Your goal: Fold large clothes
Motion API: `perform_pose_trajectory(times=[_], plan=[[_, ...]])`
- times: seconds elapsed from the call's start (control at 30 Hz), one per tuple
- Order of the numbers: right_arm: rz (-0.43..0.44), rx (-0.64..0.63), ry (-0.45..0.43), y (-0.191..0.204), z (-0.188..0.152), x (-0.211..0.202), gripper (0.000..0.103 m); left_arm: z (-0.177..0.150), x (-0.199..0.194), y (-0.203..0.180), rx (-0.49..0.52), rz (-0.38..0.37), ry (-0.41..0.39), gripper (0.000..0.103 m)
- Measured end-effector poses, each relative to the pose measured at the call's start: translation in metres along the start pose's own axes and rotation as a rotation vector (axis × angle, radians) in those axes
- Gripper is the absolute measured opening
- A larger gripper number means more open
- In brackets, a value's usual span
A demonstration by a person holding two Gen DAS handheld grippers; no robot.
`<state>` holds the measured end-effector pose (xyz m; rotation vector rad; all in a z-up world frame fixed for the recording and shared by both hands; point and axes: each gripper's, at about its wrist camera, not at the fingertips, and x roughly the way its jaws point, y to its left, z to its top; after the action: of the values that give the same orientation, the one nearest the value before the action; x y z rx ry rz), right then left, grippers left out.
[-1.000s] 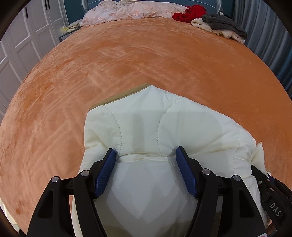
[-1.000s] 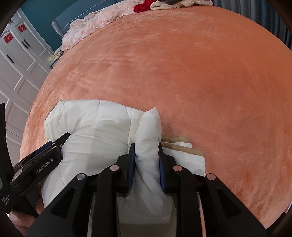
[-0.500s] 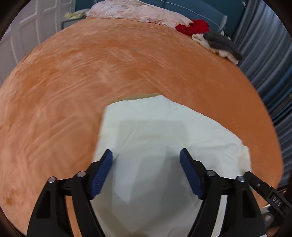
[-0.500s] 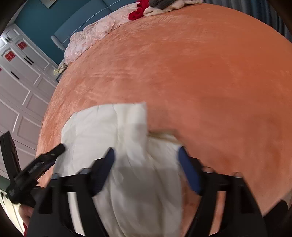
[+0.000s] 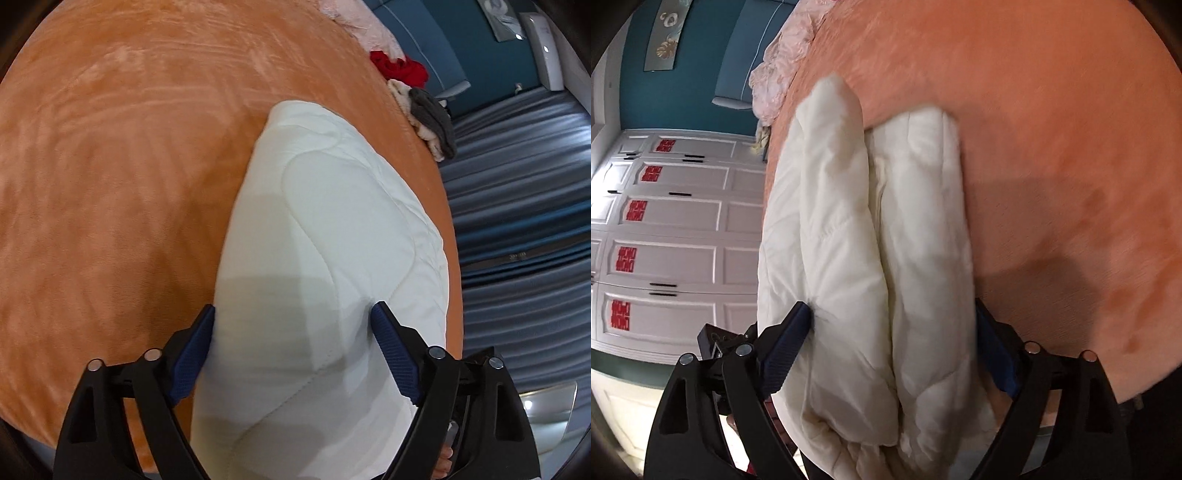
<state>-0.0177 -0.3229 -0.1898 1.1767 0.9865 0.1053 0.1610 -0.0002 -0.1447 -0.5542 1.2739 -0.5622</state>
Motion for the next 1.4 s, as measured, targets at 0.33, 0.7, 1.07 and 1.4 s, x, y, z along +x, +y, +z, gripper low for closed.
perform_pose_trajectory(times=[0.33, 0.7, 1.07, 1.4], plan=[[0.043, -0.039, 0.008, 0.019, 0.007, 0.019, 0.047, -0.001, 0.019, -0.024, 0.125, 0.075, 0.020, 0.097], [0.003, -0.334, -0.195, 0.129, 0.002, -0.053, 0.034, -0.002, -0.053, -0.122, 0.383, 0.153, -0.160, 0.077], [0.148, -0.562, -0.406, 0.257, 0.002, -0.145, 0.034, 0.013, -0.173, -0.228, 0.565, 0.063, -0.450, 0.077], [0.255, -0.732, -0.548, 0.340, -0.003, -0.199, 0.035, 0.025, -0.262, -0.280, 0.688, -0.035, -0.676, 0.077]])
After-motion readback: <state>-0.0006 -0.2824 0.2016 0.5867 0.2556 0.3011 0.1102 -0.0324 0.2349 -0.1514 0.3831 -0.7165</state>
